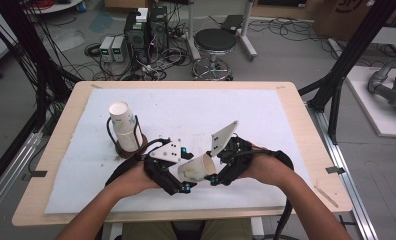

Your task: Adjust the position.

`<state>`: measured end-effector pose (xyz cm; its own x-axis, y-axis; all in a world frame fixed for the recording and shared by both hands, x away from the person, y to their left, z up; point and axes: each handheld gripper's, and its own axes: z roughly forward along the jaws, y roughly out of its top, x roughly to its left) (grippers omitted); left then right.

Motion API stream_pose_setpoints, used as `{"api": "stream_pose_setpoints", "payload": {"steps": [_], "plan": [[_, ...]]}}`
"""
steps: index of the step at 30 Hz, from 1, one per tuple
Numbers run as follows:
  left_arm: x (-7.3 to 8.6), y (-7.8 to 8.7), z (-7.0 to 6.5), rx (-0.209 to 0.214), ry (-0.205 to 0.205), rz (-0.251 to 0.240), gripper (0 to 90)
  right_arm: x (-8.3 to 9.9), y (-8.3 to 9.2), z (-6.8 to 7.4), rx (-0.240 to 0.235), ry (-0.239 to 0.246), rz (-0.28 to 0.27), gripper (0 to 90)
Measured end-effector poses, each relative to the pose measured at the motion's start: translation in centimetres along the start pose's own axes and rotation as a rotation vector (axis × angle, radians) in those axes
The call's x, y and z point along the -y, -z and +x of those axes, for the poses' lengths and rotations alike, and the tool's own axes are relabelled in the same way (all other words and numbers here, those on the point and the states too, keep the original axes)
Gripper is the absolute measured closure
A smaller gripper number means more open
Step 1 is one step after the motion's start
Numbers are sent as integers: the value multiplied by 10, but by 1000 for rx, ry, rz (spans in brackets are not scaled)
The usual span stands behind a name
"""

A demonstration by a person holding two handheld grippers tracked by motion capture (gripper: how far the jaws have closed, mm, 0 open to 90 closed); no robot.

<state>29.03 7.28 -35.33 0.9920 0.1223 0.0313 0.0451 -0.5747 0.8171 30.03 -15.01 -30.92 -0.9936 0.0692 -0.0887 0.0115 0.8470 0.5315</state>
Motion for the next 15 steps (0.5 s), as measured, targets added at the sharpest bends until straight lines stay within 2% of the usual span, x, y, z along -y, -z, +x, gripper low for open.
{"api": "stream_pose_setpoints", "payload": {"steps": [5,13,15], "plan": [[-2,-4,0,5,0,15,163,-6,0,1,0,-2,51,297],[-1,-9,1,13,8,34,178,-14,-1,1,-5,11,97,297],[-1,-9,2,12,0,40,194,-15,-1,1,-6,12,108,297]]}}
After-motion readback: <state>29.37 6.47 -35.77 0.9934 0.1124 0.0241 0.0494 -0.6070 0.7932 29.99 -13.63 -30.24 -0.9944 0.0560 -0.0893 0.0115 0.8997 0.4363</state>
